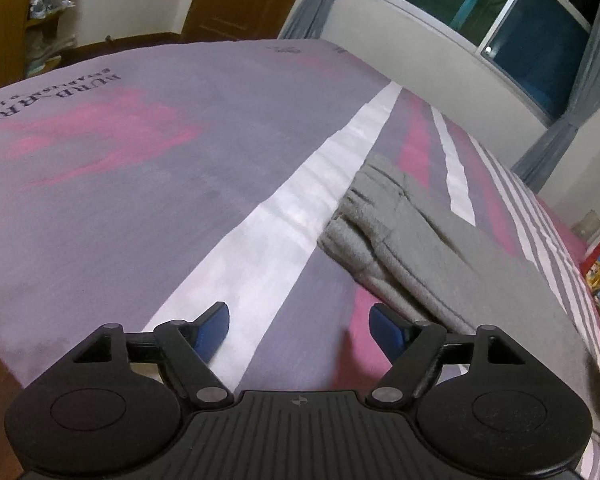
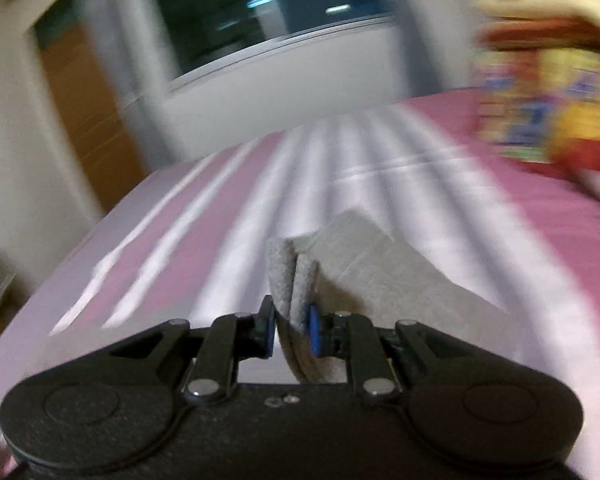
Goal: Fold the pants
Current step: 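Grasp the grey drawstring with the right tool and pull it straight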
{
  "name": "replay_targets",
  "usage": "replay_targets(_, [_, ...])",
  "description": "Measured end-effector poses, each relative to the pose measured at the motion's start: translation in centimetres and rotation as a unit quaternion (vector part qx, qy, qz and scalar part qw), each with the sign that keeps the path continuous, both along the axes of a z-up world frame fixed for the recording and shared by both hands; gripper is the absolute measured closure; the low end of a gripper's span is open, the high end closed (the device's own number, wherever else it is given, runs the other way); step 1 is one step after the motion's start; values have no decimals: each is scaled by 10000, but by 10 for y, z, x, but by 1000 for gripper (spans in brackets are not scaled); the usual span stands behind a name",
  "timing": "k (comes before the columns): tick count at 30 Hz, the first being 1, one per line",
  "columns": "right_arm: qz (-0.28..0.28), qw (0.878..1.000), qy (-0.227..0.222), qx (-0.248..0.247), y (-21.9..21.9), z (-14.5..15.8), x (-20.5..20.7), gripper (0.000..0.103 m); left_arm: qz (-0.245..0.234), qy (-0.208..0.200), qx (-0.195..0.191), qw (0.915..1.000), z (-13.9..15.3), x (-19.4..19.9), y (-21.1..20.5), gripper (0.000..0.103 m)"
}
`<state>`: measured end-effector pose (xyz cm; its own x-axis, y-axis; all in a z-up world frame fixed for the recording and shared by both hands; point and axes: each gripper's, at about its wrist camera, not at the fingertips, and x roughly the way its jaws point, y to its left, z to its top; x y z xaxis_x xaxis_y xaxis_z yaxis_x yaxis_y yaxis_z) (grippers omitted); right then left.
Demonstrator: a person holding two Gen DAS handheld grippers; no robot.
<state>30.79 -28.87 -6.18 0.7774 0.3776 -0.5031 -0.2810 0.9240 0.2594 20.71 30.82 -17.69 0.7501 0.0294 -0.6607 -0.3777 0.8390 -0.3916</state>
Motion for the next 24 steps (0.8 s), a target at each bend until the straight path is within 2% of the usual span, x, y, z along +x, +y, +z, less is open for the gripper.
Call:
replay_targets(5, [978, 9931, 133, -627, 73, -32, -5, 88, -46, -25, 61, 10000, -1, -19, 7, 25])
replay_targets(9, [1552, 9801, 61, -1234, 98, -47, -21, 88, 34, -35, 32, 10000, -7, -27, 14, 25])
replay_targets(12, [1898, 9645, -85, -1836, 113, -56, -37, 88, 18, -42, 73, 10000, -10, -28, 14, 25])
replay_targets(19, [2397, 9389, -395, -2439, 135, -66, -70, 87, -40, -20, 255, 9997, -11, -32, 6, 23])
replay_targets(22, [2451, 9368, -388, -2466, 136, -71, -79, 87, -27, -9, 250, 9997, -11, -33, 5, 22])
replay_targets(24, [2480, 9366, -320, -2454, 137, -74, -77, 83, -36, 14, 262, 9996, -9, -33, 3, 20])
